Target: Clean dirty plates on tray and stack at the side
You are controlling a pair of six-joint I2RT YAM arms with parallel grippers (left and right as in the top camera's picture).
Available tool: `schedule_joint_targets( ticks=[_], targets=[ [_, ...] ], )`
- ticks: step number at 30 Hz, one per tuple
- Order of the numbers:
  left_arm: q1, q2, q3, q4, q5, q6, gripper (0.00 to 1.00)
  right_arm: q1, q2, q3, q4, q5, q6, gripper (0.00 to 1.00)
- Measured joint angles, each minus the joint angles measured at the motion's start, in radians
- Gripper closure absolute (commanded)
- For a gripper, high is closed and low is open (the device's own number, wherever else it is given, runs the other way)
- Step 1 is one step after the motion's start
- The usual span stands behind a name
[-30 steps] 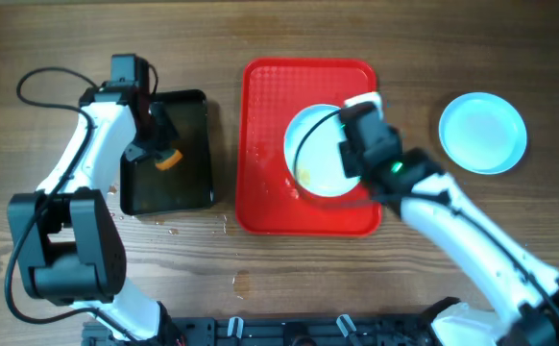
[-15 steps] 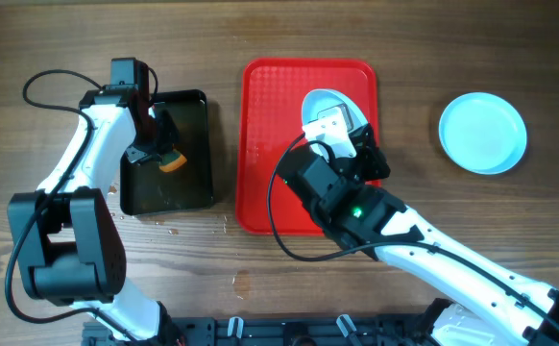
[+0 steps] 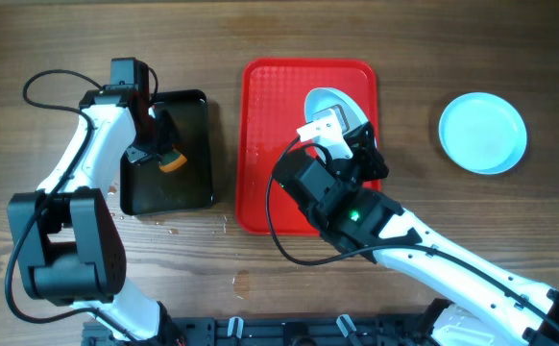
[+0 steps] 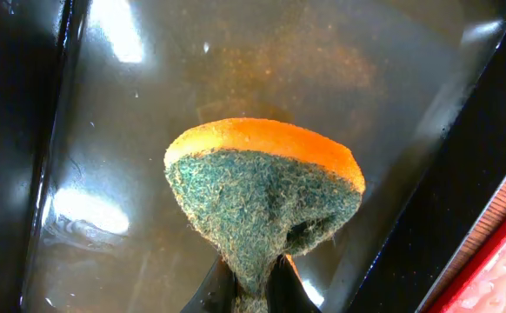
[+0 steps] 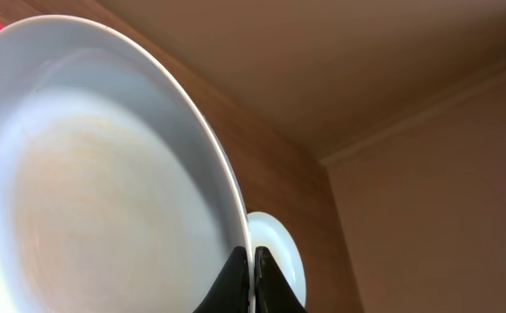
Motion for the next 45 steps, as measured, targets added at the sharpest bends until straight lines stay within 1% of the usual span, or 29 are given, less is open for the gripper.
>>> schedule_joint_targets(
  ticks=[3, 7, 9, 12, 14, 17, 19, 20, 22, 23, 26, 28, 30, 32, 33, 34, 35, 36, 37, 39, 41, 43, 45],
  targets=[
    [0.0, 0.0, 0.0, 0.0, 0.011, 0.0, 0.95, 0.0, 0.0, 0.0, 0.001, -0.015, 0.023, 0.96],
    [0.0, 0.0, 0.0, 0.0, 0.026, 0.003, 0.95, -0.023, -0.005, 0.0, -0.029, -0.153, 0.104, 0.96],
    [0.0, 0.0, 0.0, 0.0, 0.034, 0.014, 0.96, -0.072, -0.018, 0.0, -0.052, -0.275, 0.174, 0.96],
    [-0.002, 0.0, 0.0, 0.0, 0.045, 0.047, 0.96, -0.186, -0.051, 0.0, -0.071, -0.452, 0.253, 0.96],
    [-0.007, 0.0, 0.0, 0.0, 0.047, 0.065, 0.94, -0.293, -0.078, 0.0, -0.077, -0.585, 0.295, 0.95],
    [-0.018, 0.0, 0.0, 0.0, 0.051, 0.085, 0.93, -0.503, -0.101, 0.0, -0.109, -0.794, 0.357, 0.96],
    [-0.029, 0.0, 0.0, 0.0, 0.052, 0.093, 0.88, -0.681, -0.101, 0.0, -0.143, -0.938, 0.395, 0.96],
    [-0.032, 0.0, 0.0, 0.0, 0.052, 0.096, 0.84, -0.737, -0.101, 0.0, -0.152, -0.977, 0.404, 0.96],
    [-0.042, 0.0, 0.0, 0.0, 0.053, 0.104, 0.81, -0.886, -0.099, 0.0, -0.159, -1.091, 0.422, 0.96],
    [-0.046, 0.0, 0.0, 0.001, 0.056, 0.103, 0.76, -0.966, -0.093, 0.0, -0.158, -1.139, 0.429, 0.96],
    [-0.057, 0.0, 0.0, 0.001, 0.059, 0.108, 0.71, -1.161, -0.058, 0.0, -0.155, -1.231, 0.443, 0.96],
    [-0.061, 0.0, 0.0, 0.001, 0.06, 0.112, 0.68, -1.26, -0.019, 0.0, -0.15, -1.256, 0.447, 0.96],
    [-0.062, 0.0, 0.0, 0.001, 0.06, 0.112, 0.68, -1.345, 0.031, 0.0, -0.122, -1.27, 0.45, 0.96],
    [-0.062, 0.0, 0.0, 0.001, 0.06, 0.112, 0.68, -1.384, 0.059, 0.0, -0.102, -1.276, 0.45, 0.96],
    [-0.062, 0.0, 0.0, 0.001, 0.059, 0.112, 0.68, -1.439, 0.114, 0.0, -0.066, -1.281, 0.451, 0.96],
    [-0.062, 0.0, 0.0, 0.001, 0.059, 0.112, 0.68, -1.453, 0.134, 0.0, -0.047, -1.287, 0.453, 0.96],
    [-0.062, 0.0, 0.0, 0.0, 0.06, 0.112, 0.69, -1.464, 0.16, 0.0, -0.025, -1.292, 0.454, 0.89],
    [-0.062, 0.0, 0.0, 0.002, 0.059, 0.112, 0.7, -1.468, 0.184, 0.0, -0.006, -1.295, 0.454, 0.65],
    [-0.062, 0.0, 0.0, 0.0, 0.06, 0.112, 0.71, -1.469, 0.201, 0.0, 0.009, -1.3, 0.454, 0.55],
    [-0.062, 0.0, 0.0, -0.002, 0.06, 0.112, 0.75, -1.469, 0.229, 0.0, 0.041, -1.319, 0.46, 0.53],
    [-0.062, -0.002, 0.0, -0.016, 0.06, 0.112, 0.75, -1.469, 0.235, 0.0, 0.056, -1.368, 0.438, 0.5],
    [-0.062, -0.017, -0.002, -0.023, 0.06, 0.112, 0.71, -1.469, 0.231, 0.001, 0.063, -1.439, 0.415, 0.48],
    [-0.062, -0.055, -0.005, -0.027, 0.063, 0.111, 0.69, -1.462, 0.209, 0.002, 0.058, -1.532, 0.383, 0.46]
  ],
)
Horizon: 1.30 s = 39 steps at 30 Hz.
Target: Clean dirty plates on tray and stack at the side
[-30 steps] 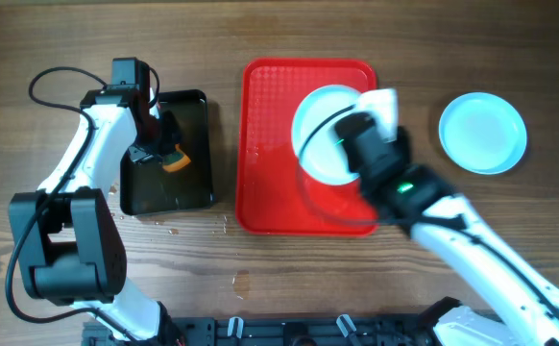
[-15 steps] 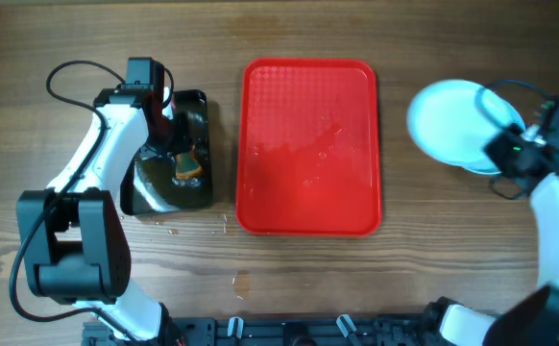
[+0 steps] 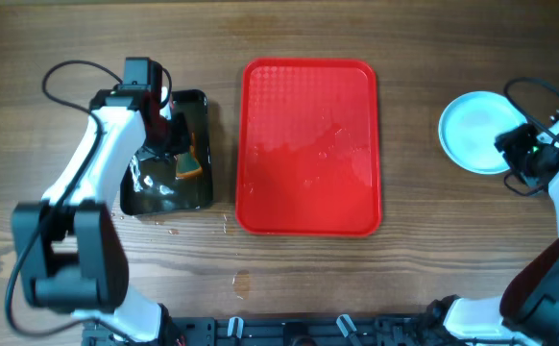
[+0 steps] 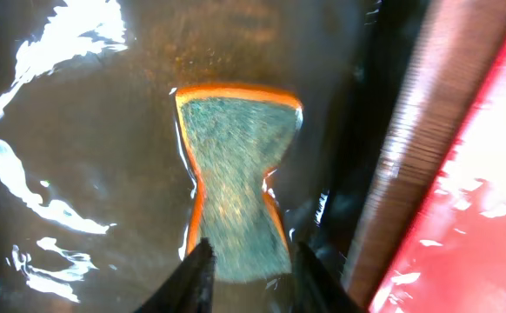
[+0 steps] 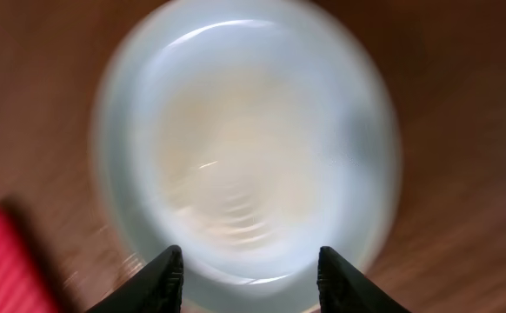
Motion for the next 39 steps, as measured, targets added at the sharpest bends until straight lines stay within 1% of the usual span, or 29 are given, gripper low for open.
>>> schedule_joint_targets(
  ticks=[2, 4, 5, 7, 10, 11, 12, 13, 14, 18, 21, 28, 34, 37, 39],
  targets=[
    [0.0, -0.059, 0.0, -0.007, 0.006, 0.0, 0.68, 0.013, -0.042, 0.0, -0.018, -0.069, -0.025, 0.45],
    [0.0, -0.14, 0.0, -0.024, 0.011, 0.0, 0.65, 0.04, -0.122, 0.0, -0.06, -0.139, -0.055, 0.43],
    [0.0, -0.189, 0.0, -0.042, 0.014, 0.0, 0.62, 0.064, -0.179, 0.001, -0.088, -0.167, -0.075, 0.42],
    [0.0, -0.272, 0.0, -0.076, 0.018, 0.001, 0.62, 0.127, -0.29, 0.005, -0.142, -0.203, -0.112, 0.39],
    [0.0, -0.364, 0.001, -0.143, 0.022, 0.0, 0.65, 0.269, -0.451, 0.015, -0.228, -0.235, -0.164, 0.32],
    [0.0, -0.388, 0.001, -0.171, 0.022, 0.0, 0.63, 0.324, -0.497, 0.017, -0.259, -0.239, -0.178, 0.25],
    [0.0, -0.402, 0.001, -0.188, 0.023, 0.0, 0.54, 0.376, -0.537, 0.018, -0.282, -0.24, -0.188, 0.11],
    [0.0, -0.421, 0.0, -0.208, 0.022, 0.0, 0.14, 0.424, -0.571, 0.018, -0.301, -0.237, -0.196, 0.0],
    [0.0, -0.431, 0.0, -0.22, 0.022, 0.002, 0.0, 0.459, -0.592, 0.018, -0.312, -0.23, -0.199, 0.0],
    [0.0, -0.483, 0.0, -0.261, 0.026, -0.005, 0.0, 0.58, -0.65, 0.018, -0.321, -0.203, -0.209, 0.0],
    [0.0, -0.502, 0.0, -0.277, 0.027, -0.02, 0.0, 0.615, -0.657, 0.018, -0.323, -0.191, -0.181, 0.0],
    [0.0, -0.501, 0.0, -0.269, 0.029, -0.028, 0.0, 0.618, -0.615, 0.018, -0.323, -0.178, -0.065, 0.0],
    [0.0, -0.501, 0.0, -0.269, 0.029, -0.028, 0.0, 0.618, -0.558, 0.018, -0.324, -0.168, -0.015, 0.0],
    [0.0, -0.501, 0.0, -0.269, 0.029, -0.028, 0.0, 0.62, -0.59, 0.008, -0.31, -0.122, -0.012, 0.0],
    [0.0, -0.501, 0.0, -0.269, 0.029, -0.029, 0.0, 0.62, -0.667, -0.023, -0.259, -0.075, -0.011, 0.0]
  ],
)
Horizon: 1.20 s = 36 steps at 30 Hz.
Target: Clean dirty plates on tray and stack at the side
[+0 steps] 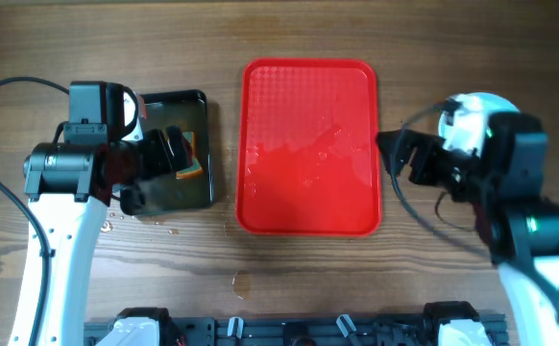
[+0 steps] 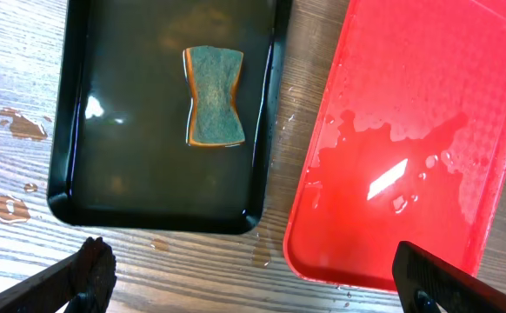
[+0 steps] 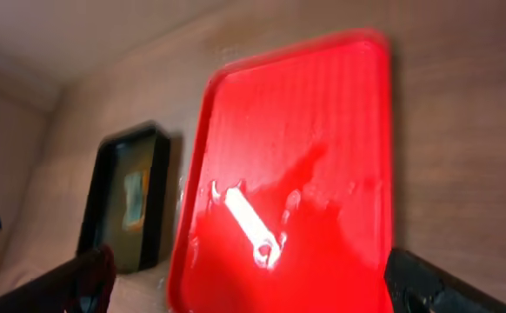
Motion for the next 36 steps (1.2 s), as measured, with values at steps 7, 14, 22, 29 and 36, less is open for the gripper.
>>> schedule_joint_targets(
  ticks=[7, 14, 22, 29, 36],
  targets=[
    [0.0, 0.0, 0.0, 0.001, 0.0, -0.003, 0.0, 0.0, -0.491, -0.243, 0.244, 0.077, -0.18, 0.0],
    [0.0, 0.0, 0.0, 0.003, 0.0, -0.006, 0.0, 0.0, -0.864, -0.609, 0.279, 0.105, -0.269, 0.0],
    [0.0, 0.0, -0.001, 0.0, 0.0, -0.006, 0.0, 0.0, -0.913, -0.91, 0.621, 0.126, -0.281, 0.0],
    [0.0, 0.0, -0.001, 0.0, 0.0, -0.006, 0.0, 0.006, -0.915, -0.962, 0.711, 0.134, -0.288, 0.0],
    [0.0, 0.0, -0.001, 0.0, 0.0, -0.006, 0.0, 0.018, -0.915, -0.962, 0.711, 0.134, -0.288, 0.0]
  ],
)
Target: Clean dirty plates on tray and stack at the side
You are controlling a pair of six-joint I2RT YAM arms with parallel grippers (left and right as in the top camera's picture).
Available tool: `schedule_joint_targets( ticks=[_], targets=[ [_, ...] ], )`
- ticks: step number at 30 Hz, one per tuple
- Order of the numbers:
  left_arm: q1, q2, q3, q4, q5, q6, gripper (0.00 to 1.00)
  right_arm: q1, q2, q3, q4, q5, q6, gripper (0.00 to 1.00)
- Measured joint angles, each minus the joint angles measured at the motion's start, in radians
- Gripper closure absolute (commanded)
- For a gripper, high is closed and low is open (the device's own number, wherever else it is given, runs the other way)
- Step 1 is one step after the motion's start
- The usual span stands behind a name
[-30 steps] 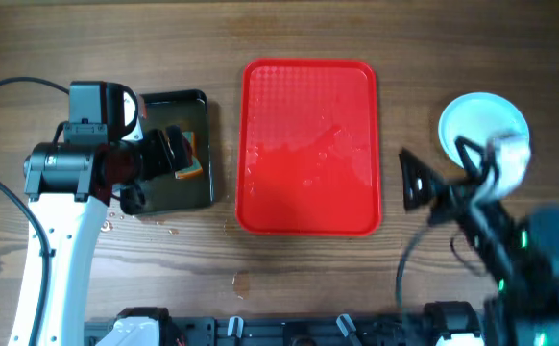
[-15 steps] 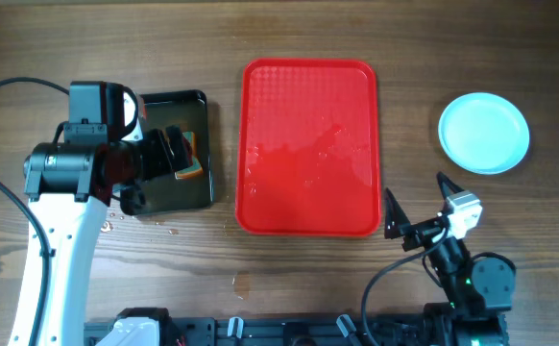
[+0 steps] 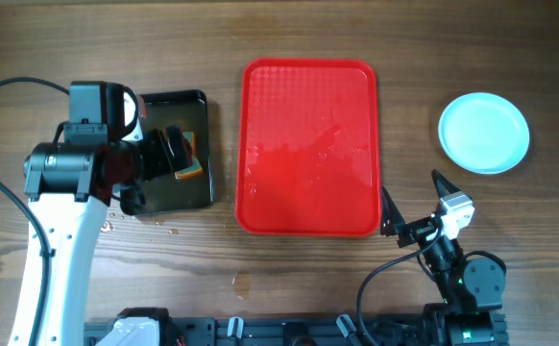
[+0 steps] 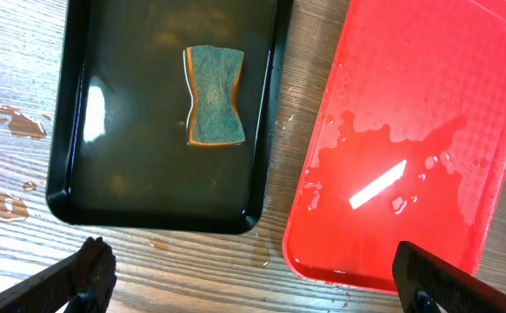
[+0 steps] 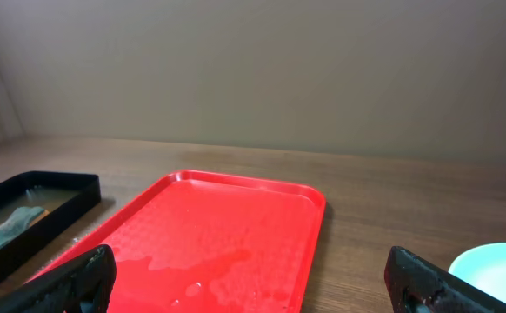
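Note:
The red tray [image 3: 308, 144] is wet and carries no plates. A pale blue plate stack [image 3: 483, 133] rests on the table to its right, with its edge [image 5: 496, 269] showing in the right wrist view. The green-and-orange sponge [image 4: 215, 109] lies in the black basin [image 4: 131, 200]. My left gripper [image 3: 164, 159] hovers open high over the basin, nothing between its fingers [image 4: 253, 287]. My right gripper [image 3: 416, 204] is low near the table's front edge. It is open and empty, facing the tray [image 5: 249, 283].
The basin [image 3: 169, 197] stands left of the tray and holds dark water. Water drops [image 4: 9, 209] spot the wood beside and in front of it. A puddle [image 4: 383, 148] covers part of the tray. Bare wood separates tray and plates.
My right arm was beside the tray's right edge near the plates; now it is low at the table's front edge, still open. The left arm and sponge have not moved.
First my left gripper was shut on the sponge over the basin, and my right held a white plate by its rim above the tray. Then the sponge lay in the basin, the plate sat on the right stack, and both grippers were open. Both arms have since drawn back.

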Motion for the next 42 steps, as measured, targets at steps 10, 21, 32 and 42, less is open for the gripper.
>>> schedule_joint_targets(
  ticks=[10, 21, 32, 42],
  targets=[
    [0.0, 0.0, 0.0, 0.0, 0.0, 0.0, 0.0, 0.0, 0.0, 0.0, 0.0, 0.0, 0.0, 0.0],
    [0.0, -0.32, -0.158, 0.288, -0.035, -0.003, 0.0, 0.0, 0.0, 0.0, -0.002, 0.0, 0.0, 0.0],
    [0.007, -0.954, -0.792, 0.899, -0.057, -0.008, 0.0, 0.0, -0.002, 0.0, -0.002, 0.0, 0.0, 0.0],
    [0.016, -1.24, -1.152, 1.121, -0.057, -0.008, 0.0, 0.0, -0.004, 0.0, -0.002, 0.001, 0.0, 0.0]
  ],
)
